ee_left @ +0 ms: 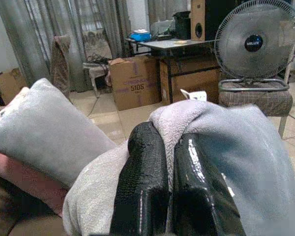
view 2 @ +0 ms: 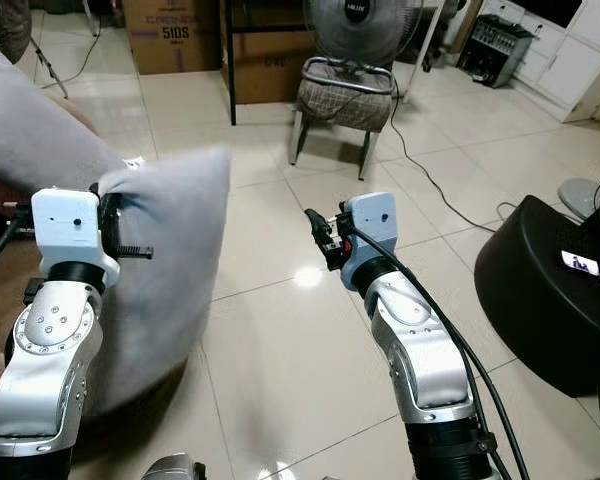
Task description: Move the pillow to the sofa from floor
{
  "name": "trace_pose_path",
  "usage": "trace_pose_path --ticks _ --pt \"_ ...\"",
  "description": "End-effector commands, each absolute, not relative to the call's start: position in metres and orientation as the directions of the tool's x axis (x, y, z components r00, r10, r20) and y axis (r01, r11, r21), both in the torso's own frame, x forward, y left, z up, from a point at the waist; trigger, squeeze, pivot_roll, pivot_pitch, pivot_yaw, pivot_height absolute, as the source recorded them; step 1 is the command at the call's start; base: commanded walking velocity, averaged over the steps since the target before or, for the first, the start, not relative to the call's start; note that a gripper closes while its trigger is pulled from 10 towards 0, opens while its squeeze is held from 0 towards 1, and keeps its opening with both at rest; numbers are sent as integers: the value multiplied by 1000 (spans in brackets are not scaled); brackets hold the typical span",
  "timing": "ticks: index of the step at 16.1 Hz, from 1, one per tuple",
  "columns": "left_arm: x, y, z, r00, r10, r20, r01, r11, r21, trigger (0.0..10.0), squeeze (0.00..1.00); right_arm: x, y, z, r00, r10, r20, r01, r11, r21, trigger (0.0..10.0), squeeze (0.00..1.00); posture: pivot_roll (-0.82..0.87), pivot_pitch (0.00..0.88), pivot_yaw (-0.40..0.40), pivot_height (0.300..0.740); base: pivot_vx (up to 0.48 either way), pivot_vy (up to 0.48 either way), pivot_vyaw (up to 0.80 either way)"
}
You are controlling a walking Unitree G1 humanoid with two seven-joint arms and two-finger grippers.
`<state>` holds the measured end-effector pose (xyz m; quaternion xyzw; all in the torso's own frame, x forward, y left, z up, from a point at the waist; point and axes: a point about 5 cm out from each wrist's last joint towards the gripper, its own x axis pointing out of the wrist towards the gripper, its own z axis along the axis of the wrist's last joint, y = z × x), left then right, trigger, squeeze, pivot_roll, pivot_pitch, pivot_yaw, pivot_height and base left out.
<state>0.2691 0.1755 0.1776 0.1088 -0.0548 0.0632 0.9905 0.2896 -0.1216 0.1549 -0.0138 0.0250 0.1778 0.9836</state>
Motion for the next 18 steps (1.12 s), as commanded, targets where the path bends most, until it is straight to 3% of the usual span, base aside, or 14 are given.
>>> trace_pose_path --ticks 1,11,18 --pt "266 171 191 979 86 185 -121 974 193 10000 0 287 -123 155 934 354 -53 -356 934 -31 10000 0 110 0 -78 740 255 0 431" --pt "267 170 189 983 74 167 -107 974 198 10000 0 288 -122 156 938 342 -52 -344 938 -41 10000 0 115 0 -84 740 299 0 800" --pt "268 169 186 988 52 148 -83 975 208 10000 0 287 -126 154 945 322 -53 -324 946 -25 10000 0 108 0 -71 740 299 0 0"
